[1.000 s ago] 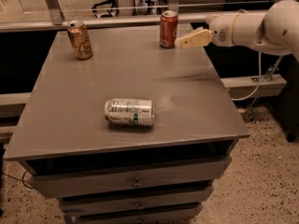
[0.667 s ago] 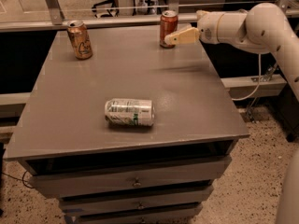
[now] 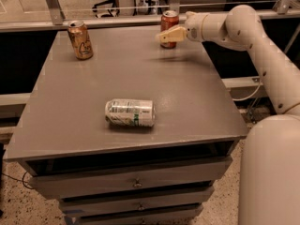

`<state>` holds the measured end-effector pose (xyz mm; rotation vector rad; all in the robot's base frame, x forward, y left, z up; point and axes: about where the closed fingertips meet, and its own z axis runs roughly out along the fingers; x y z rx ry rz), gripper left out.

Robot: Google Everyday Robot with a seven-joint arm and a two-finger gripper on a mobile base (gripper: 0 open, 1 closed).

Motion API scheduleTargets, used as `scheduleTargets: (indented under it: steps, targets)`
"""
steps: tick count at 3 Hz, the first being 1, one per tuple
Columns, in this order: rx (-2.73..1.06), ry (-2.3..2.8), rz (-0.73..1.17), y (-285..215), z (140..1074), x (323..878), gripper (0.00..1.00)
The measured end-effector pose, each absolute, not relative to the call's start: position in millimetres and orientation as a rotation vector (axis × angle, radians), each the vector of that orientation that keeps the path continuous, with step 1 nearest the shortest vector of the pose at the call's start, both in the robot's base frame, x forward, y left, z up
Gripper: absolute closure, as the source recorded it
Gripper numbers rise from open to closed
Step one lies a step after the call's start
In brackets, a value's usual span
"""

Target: Move coke can near 7up can

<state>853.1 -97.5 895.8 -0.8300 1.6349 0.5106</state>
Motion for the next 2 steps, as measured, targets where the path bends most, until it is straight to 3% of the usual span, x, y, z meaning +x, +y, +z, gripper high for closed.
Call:
scheduleTargets:
  steps: [1, 2]
  targets:
    - [-0.841, 1.666, 0.562, -80.0, 885.3, 869.4, 0.0]
    - [-0.839, 1.68, 0.583, -77.5, 881.9, 876.1, 0.17]
